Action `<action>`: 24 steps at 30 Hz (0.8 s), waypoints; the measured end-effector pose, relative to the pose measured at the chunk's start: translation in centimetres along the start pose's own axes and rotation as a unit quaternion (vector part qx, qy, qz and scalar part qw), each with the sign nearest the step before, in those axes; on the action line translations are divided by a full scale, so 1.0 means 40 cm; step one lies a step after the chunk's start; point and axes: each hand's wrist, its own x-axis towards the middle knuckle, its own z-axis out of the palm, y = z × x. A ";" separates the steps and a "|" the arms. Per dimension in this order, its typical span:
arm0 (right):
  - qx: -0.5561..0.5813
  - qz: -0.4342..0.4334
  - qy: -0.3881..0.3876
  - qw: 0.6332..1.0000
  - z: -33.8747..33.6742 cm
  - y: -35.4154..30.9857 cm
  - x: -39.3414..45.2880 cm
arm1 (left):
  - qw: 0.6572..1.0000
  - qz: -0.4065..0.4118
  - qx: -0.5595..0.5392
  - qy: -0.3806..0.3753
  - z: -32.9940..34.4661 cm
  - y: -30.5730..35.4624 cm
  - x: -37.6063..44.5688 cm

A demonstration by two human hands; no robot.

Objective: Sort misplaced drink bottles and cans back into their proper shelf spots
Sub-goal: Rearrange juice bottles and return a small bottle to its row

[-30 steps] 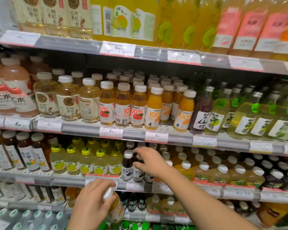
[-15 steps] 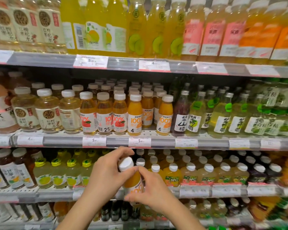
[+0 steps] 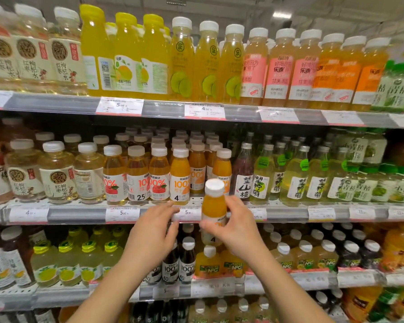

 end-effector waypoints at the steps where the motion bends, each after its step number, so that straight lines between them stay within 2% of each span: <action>1: -0.001 -0.005 0.024 1.000 -0.010 -0.010 0.022 | 0.999 0.007 0.034 -0.011 0.018 -0.007 -0.002; 5: -0.012 -0.012 0.103 0.995 -0.021 -0.054 0.113 | 0.994 0.022 0.109 -0.015 0.069 -0.012 -0.019; 11: -0.032 0.014 0.163 0.986 0.046 -0.080 0.208 | 0.991 0.033 0.133 -0.001 0.099 -0.030 -0.026; 15: -0.093 0.031 0.178 0.979 0.091 -0.074 0.218 | 0.991 0.040 0.125 -0.004 0.103 -0.044 -0.031; 24: -0.244 0.035 0.155 0.957 0.113 -0.094 0.207 | 0.994 0.025 0.107 0.012 0.124 -0.041 -0.040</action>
